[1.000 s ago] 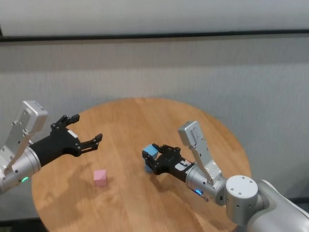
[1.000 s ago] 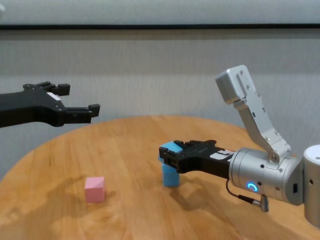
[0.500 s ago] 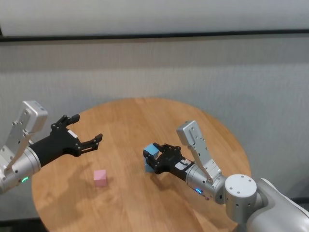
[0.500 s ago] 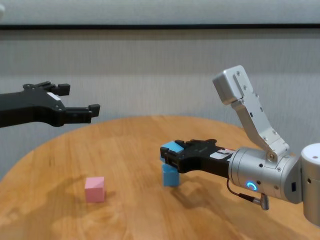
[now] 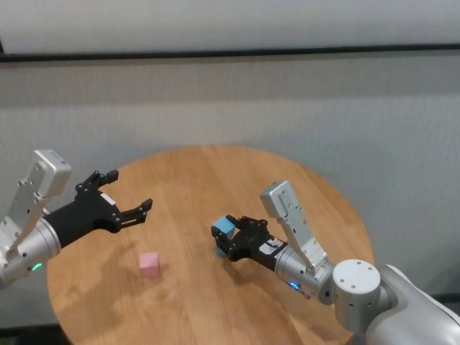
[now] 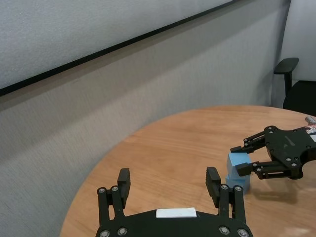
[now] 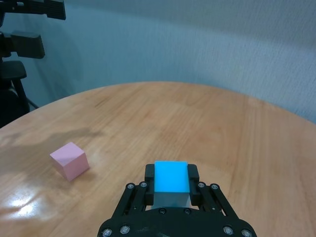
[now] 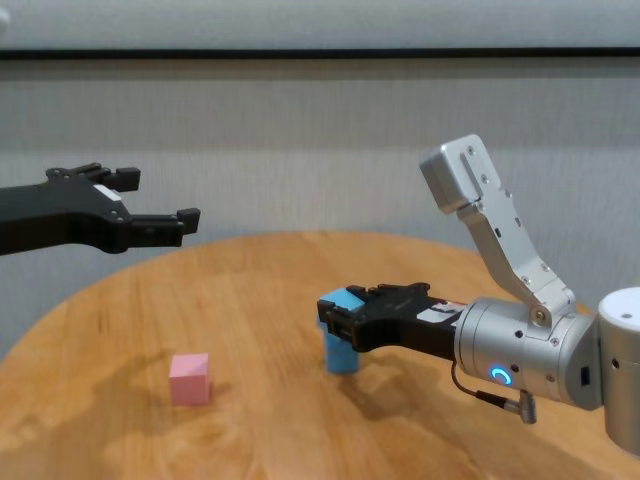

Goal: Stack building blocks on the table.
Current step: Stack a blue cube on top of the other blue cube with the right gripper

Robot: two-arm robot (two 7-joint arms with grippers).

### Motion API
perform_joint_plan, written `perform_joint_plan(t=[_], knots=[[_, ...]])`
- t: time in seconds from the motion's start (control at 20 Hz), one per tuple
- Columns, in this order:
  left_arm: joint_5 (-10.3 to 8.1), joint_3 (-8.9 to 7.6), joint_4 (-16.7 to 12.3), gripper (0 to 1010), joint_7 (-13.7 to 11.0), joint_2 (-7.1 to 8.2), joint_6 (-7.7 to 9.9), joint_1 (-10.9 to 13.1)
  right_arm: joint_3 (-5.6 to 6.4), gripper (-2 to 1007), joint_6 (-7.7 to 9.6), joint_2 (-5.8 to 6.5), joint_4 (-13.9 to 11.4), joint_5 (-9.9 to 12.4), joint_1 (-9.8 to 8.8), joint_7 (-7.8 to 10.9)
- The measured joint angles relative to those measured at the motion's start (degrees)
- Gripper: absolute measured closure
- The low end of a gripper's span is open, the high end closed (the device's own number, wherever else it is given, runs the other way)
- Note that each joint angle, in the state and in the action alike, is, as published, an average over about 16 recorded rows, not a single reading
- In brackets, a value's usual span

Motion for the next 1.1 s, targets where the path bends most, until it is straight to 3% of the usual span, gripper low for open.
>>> perform_joint_plan(t=[1.1], knots=[[0.0,0.0,0.0,7,0.0,0.0,0.0,0.0,-0.1,636,-0.41,-0.04,0.4,-1.2,0.13,-0.31]])
